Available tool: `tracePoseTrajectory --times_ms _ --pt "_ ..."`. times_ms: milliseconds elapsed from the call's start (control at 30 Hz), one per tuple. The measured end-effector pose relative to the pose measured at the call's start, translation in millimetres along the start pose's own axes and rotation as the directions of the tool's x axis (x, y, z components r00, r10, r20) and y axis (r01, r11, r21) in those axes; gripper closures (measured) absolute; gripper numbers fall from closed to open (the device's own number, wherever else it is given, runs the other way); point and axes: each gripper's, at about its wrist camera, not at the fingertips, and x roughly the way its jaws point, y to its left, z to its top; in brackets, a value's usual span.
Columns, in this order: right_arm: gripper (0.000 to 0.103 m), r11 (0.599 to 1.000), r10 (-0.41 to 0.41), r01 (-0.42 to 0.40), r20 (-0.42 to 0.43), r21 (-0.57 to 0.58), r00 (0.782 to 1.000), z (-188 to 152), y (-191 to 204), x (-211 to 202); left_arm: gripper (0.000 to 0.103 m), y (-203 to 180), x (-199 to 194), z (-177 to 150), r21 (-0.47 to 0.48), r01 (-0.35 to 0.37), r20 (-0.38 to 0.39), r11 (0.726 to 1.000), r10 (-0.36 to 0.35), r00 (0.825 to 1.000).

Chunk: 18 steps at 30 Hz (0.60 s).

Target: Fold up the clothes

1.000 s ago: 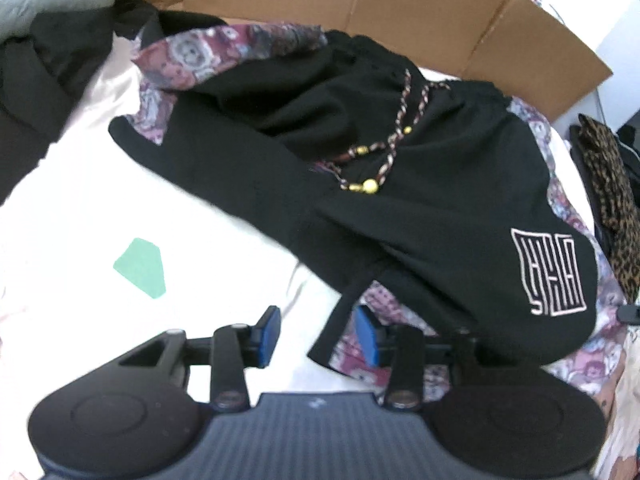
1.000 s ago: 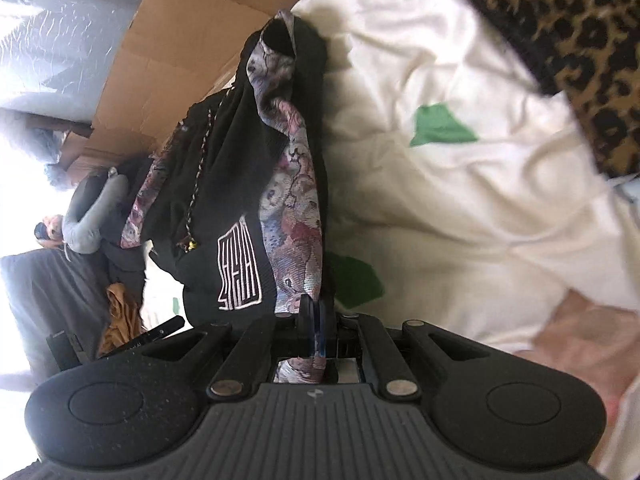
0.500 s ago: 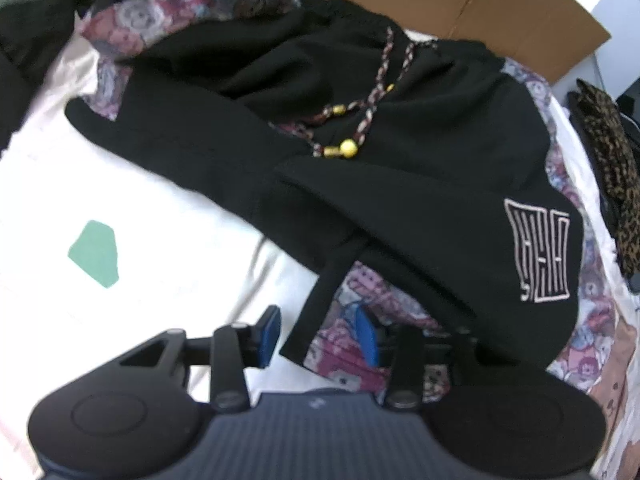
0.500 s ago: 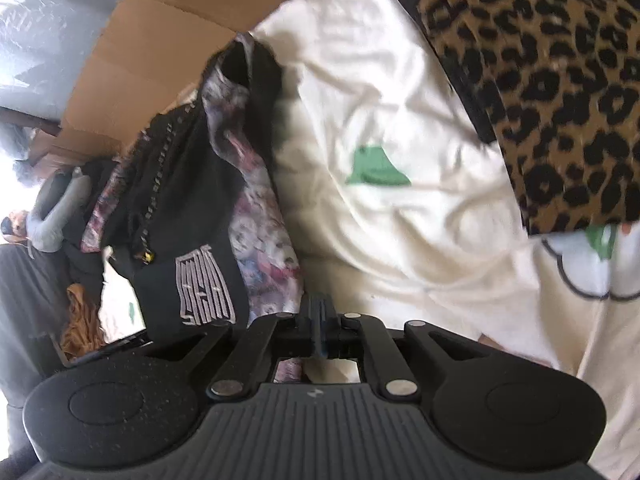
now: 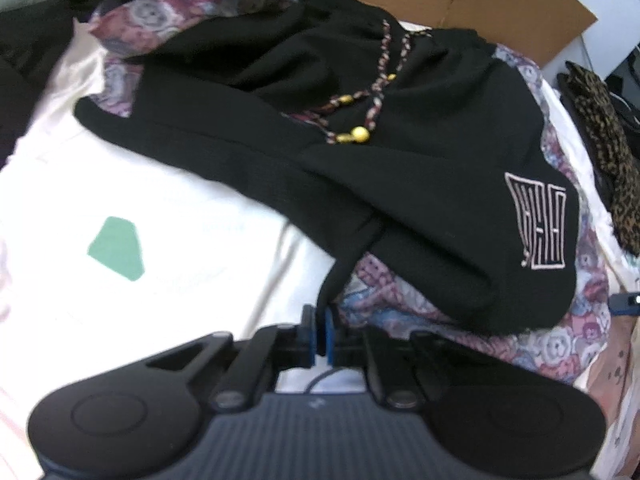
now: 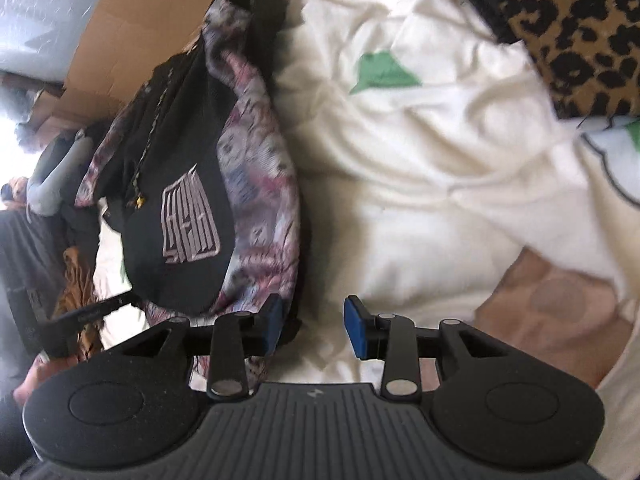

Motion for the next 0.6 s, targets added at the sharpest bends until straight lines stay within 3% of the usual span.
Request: tracePoseTrajectory --times_ms 200,600 --pt "0.055 0.992 0.028 -0.029 -0.003 -0.123 1.0 -10.0 18.6 7.5 0.098 18.0 -6.9 -6.0 -0.057 -0.021 0.001 0.998 0.021 1.0" --pt "0.054 0.914 0.018 -0.009 0.018 -0.406 1.0 -24.8 59.7 38.9 0.098 9.6 -9.7 -12.8 -0.051 0.003 0.0 0.999 -0.003 1.0"
